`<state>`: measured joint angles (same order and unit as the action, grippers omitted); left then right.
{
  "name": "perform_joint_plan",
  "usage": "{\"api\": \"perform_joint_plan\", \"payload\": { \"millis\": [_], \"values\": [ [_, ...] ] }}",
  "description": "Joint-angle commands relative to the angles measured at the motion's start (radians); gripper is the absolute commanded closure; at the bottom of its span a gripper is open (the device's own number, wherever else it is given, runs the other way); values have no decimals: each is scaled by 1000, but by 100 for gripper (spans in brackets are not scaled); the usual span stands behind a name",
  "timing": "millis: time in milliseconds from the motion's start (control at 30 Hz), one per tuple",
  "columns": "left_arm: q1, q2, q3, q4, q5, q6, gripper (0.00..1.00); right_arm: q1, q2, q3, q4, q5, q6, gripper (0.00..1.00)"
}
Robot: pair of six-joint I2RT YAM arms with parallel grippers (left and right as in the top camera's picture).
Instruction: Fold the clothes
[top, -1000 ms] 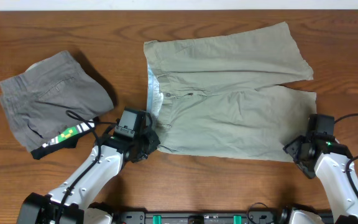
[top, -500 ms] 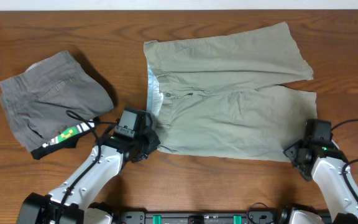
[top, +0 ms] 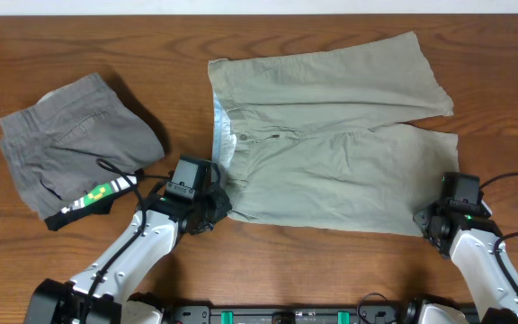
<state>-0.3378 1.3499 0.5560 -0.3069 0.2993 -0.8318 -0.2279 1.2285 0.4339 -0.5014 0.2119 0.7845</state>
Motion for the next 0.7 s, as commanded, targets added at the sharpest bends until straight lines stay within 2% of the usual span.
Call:
{"api": "perform_joint_plan", "payload": {
  "millis": [0, 167, 333, 667],
  "values": [
    [1, -15, 25, -4, -25, 44, 94, -38, 2, 0, -14, 34, -20, 99],
    [1, -60, 37, -6, -24, 114, 94, -69, -5, 86, -144, 31, -77, 99],
    [1, -159, 43, -8, -24, 133, 94, -70, -28, 235, -318, 31, -111, 99],
    [1, -452, 63, -183, -31, 177, 94, -74, -113, 463, -551, -10, -154, 99]
  ]
}}
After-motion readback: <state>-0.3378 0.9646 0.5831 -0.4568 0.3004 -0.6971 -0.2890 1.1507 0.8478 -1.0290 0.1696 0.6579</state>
